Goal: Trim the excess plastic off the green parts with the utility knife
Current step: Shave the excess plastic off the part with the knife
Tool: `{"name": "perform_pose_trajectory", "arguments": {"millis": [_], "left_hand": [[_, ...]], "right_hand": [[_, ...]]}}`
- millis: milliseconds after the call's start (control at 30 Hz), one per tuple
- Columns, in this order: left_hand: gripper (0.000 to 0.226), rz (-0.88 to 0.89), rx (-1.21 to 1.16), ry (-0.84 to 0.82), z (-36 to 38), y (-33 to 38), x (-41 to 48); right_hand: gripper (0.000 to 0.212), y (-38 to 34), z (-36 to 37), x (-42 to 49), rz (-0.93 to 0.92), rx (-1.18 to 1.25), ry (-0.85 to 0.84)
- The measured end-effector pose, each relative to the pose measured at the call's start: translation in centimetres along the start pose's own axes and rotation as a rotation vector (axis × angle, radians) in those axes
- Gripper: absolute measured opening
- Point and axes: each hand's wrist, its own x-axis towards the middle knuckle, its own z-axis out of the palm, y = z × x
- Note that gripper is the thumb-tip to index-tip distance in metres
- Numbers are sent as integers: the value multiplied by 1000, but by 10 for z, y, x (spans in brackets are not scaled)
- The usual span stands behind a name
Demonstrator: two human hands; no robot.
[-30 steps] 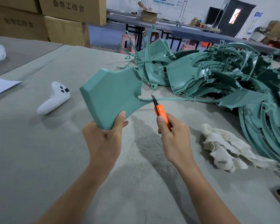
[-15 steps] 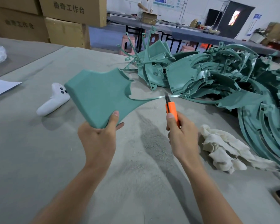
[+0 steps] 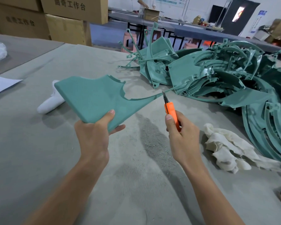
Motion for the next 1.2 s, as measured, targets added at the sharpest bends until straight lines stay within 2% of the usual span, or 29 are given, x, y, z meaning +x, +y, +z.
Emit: {"name": "perform_pose_trajectory", "arguments": {"millis": [167,400,500,600,733,933,1200], "left_hand": [[17,23,20,-3,0,1,0],[28,246,239,-89,4,5,-15],[25,291,286,-109,4,4,-19],[28,302,338,-119,4,2,-21],[24,269,382,-183,3,3,-19],[15,243,368,-215,3,3,-18],[14,205,316,-233,3,1,-16]], "right_hand": [[29,0,-1,0,-11,-13,-11],[27,0,-1,-1,-16,-11,-31],[23,1,-1,-1,-15,6,-6],[10,0,0,2,2,17,51],[18,4,0,14,108,24,75],[10,10,3,19,227,132,-37],[7,9,1,17,184,200,-60]]}}
